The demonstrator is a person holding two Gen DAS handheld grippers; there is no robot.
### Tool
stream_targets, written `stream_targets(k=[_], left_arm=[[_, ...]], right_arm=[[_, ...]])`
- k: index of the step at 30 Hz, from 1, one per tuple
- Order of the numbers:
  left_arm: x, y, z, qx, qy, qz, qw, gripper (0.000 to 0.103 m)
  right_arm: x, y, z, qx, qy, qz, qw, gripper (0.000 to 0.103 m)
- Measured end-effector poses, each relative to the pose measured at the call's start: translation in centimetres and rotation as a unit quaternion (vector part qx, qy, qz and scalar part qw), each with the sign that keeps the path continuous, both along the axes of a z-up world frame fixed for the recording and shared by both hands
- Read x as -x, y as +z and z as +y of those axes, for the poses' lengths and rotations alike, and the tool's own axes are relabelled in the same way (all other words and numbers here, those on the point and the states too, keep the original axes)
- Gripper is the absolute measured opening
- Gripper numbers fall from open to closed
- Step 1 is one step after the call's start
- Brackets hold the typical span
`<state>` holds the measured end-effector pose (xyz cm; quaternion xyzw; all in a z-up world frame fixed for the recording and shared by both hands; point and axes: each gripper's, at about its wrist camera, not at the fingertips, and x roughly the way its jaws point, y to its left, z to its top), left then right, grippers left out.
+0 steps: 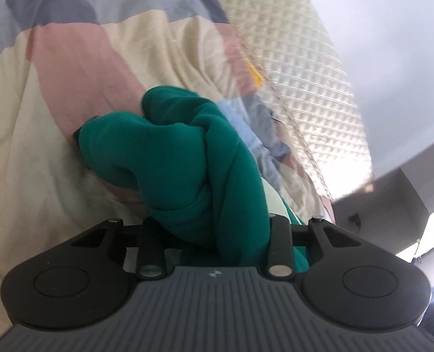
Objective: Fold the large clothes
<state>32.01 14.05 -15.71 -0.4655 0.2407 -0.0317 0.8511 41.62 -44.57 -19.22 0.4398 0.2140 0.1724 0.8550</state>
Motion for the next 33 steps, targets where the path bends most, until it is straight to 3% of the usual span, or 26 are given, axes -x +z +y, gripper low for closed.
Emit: stream_targets(k=[3, 9, 15, 19, 22, 25, 30, 33], left_arm=[[1.4, 1.8, -1.6, 0.002, -0.010, -0.009, 0.9999, 0.039], [1.5, 6.6, -6.7, -0.001, -0.038, -0.055, 0.9978, 0.038], [-3.7, 12.8, -15.4, -0.045, -0.095, -0.086, 0.9907, 0.039], [-9.0, 14.1, -20.7, -0.055, -0.115, -0.074, 0.9890, 0.039], [-12.7, 13.4, -24.0, -0.073, -0.119, -0.047, 0.9891, 0.039], [-15.5, 10.8, -26.0, -0.096, -0.110, -0.024, 0.9889, 0.039], [-17.6, 5.3, -26.6, -0.117, -0.121, 0.017, 0.9856, 0.039], [-17.1, 2.8, -26.1, -0.135, -0.135, 0.010, 0.9815, 0.039]], right_arm=[[0.8, 2.4, -1.6, 0.018, 0.006, -0.018, 1.000, 0.028], [1.8, 6.6, -7.6, -0.014, -0.007, -0.059, 0.998, 0.028], [0.2, 10.1, -15.8, -0.015, -0.038, -0.100, 0.994, 0.028], [-4.5, 10.9, -19.0, -0.012, -0.064, -0.095, 0.993, 0.029], [-7.9, 9.4, -21.1, -0.030, -0.090, -0.073, 0.993, 0.029], [-11.5, 6.3, -21.5, -0.034, -0.100, -0.035, 0.994, 0.029], [-11.4, -1.0, -23.2, -0.054, -0.105, 0.020, 0.993, 0.029], [-11.7, -5.0, -23.3, -0.081, -0.122, 0.042, 0.988, 0.029]])
